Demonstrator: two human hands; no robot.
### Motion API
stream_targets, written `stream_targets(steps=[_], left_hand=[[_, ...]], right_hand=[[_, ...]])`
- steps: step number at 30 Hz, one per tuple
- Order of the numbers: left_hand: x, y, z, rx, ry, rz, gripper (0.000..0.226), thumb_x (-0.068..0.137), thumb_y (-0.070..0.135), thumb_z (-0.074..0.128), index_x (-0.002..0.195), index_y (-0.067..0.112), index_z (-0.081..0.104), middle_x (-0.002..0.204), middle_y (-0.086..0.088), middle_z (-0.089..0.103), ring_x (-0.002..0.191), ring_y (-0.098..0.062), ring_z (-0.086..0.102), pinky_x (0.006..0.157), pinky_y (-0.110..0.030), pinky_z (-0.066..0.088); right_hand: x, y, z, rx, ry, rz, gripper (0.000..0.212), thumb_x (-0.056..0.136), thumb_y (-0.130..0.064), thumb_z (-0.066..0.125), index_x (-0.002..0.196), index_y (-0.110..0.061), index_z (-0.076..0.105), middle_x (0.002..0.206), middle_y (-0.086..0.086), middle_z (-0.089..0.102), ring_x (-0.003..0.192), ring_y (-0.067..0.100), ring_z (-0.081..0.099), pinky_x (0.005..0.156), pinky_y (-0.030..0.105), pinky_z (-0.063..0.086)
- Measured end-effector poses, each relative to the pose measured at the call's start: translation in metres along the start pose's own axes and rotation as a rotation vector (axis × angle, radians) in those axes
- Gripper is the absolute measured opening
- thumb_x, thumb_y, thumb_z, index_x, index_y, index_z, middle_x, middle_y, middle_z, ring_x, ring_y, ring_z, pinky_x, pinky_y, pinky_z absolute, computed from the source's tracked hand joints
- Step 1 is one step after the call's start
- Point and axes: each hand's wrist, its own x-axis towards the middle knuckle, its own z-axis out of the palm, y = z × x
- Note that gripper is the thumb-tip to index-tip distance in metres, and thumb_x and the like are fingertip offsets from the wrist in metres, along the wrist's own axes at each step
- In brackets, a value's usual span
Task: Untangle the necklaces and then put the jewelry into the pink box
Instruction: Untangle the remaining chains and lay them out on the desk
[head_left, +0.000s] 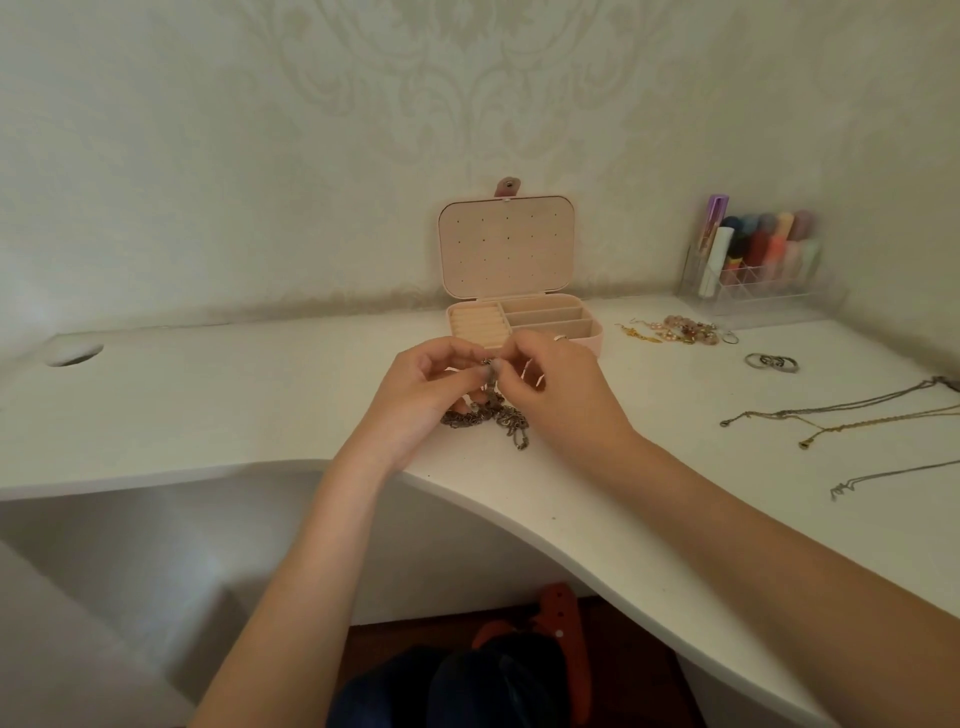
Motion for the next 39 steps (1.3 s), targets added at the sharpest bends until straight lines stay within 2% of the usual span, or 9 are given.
stream_targets(steps=[7, 11, 15, 18, 20, 25, 30, 35, 39], left_hand=[[0.0, -0.003, 0.001, 0.022, 0.035, 0.002, 0.009, 0.083, 0.012, 0.07, 0.08, 0.009, 0.062, 0.071, -0.001, 0.064, 0.06, -0.006, 0.057, 0.059, -0.016, 0.046], [0.0, -0.005, -0.002, -0.018, 0.029, 0.016, 0.013, 0.084, 0.008, 0.068, 0.078, 0.014, 0.058, 0.075, -0.003, 0.062, 0.071, -0.014, 0.055, 0.071, -0.025, 0.046], [0.002, -0.006, -0.003, -0.139, 0.056, 0.029, 0.014, 0.089, 0.004, 0.06, 0.08, 0.015, 0.056, 0.086, -0.006, 0.069, 0.088, -0.018, 0.063, 0.082, -0.028, 0.049], [0.003, -0.005, -0.003, -0.218, 0.063, 0.01, 0.016, 0.093, 0.005, 0.054, 0.081, 0.015, 0.05, 0.085, -0.003, 0.074, 0.086, -0.014, 0.068, 0.082, -0.026, 0.05], [0.003, -0.004, -0.002, -0.217, 0.063, 0.009, 0.015, 0.093, 0.004, 0.054, 0.084, 0.016, 0.05, 0.089, 0.0, 0.074, 0.091, -0.014, 0.068, 0.085, -0.027, 0.049], [0.001, -0.001, 0.004, -0.003, -0.133, 0.001, 0.032, 0.085, 0.015, 0.067, 0.115, 0.016, 0.057, 0.101, 0.002, 0.074, 0.098, -0.009, 0.068, 0.083, -0.018, 0.051], [-0.001, -0.001, 0.003, -0.037, -0.046, 0.036, 0.005, 0.088, 0.008, 0.062, 0.087, 0.012, 0.062, 0.071, 0.004, 0.069, 0.064, -0.015, 0.068, 0.07, -0.024, 0.053], [-0.001, 0.0, 0.004, -0.045, -0.063, 0.011, 0.011, 0.093, 0.006, 0.055, 0.084, 0.012, 0.054, 0.073, 0.001, 0.067, 0.062, -0.016, 0.068, 0.062, -0.02, 0.052], [0.0, 0.0, 0.005, -0.015, -0.074, -0.011, 0.014, 0.092, 0.006, 0.056, 0.081, 0.013, 0.055, 0.063, 0.005, 0.066, 0.059, -0.011, 0.065, 0.063, -0.02, 0.051]], right_hand=[[0.002, -0.001, -0.007, -0.195, -0.075, -0.109, 0.016, 0.099, -0.021, 0.044, 0.093, -0.007, 0.049, 0.075, 0.009, 0.06, 0.07, 0.028, 0.054, 0.064, 0.046, 0.045], [0.004, 0.001, -0.013, -0.332, -0.129, -0.083, 0.016, 0.101, -0.024, 0.038, 0.099, -0.01, 0.044, 0.083, 0.01, 0.058, 0.074, 0.03, 0.053, 0.063, 0.044, 0.046], [0.007, 0.005, -0.019, -0.349, -0.08, -0.004, 0.009, 0.102, -0.023, 0.035, 0.096, -0.018, 0.04, 0.085, 0.004, 0.053, 0.073, 0.024, 0.047, 0.06, 0.035, 0.034], [0.008, 0.008, -0.023, -0.189, 0.011, 0.049, 0.012, 0.101, -0.019, 0.04, 0.091, -0.014, 0.042, 0.084, 0.007, 0.06, 0.075, 0.026, 0.059, 0.066, 0.04, 0.046], [0.009, 0.008, -0.023, -0.001, 0.072, 0.091, 0.011, 0.099, -0.015, 0.043, 0.091, -0.009, 0.048, 0.083, 0.009, 0.062, 0.073, 0.024, 0.062, 0.067, 0.034, 0.05], [0.011, 0.005, -0.017, 0.273, 0.079, 0.127, 0.012, 0.098, -0.013, 0.047, 0.091, -0.007, 0.054, 0.08, 0.005, 0.064, 0.07, 0.012, 0.062, 0.062, 0.023, 0.051], [0.012, 0.001, -0.018, 0.527, 0.09, 0.267, 0.011, 0.1, -0.013, 0.043, 0.098, -0.008, 0.052, 0.077, 0.004, 0.065, 0.071, 0.016, 0.068, 0.059, 0.022, 0.055], [0.015, -0.003, -0.02, 0.8, 0.138, 0.45, 0.014, 0.102, -0.016, 0.037, 0.102, -0.007, 0.049, 0.077, 0.006, 0.063, 0.056, 0.009, 0.065, 0.059, 0.023, 0.057], [0.015, 0.0, -0.023, 0.81, 0.137, 0.501, 0.015, 0.102, -0.018, 0.039, 0.095, -0.011, 0.051, 0.076, 0.005, 0.062, 0.058, 0.012, 0.062, 0.056, 0.023, 0.055]])
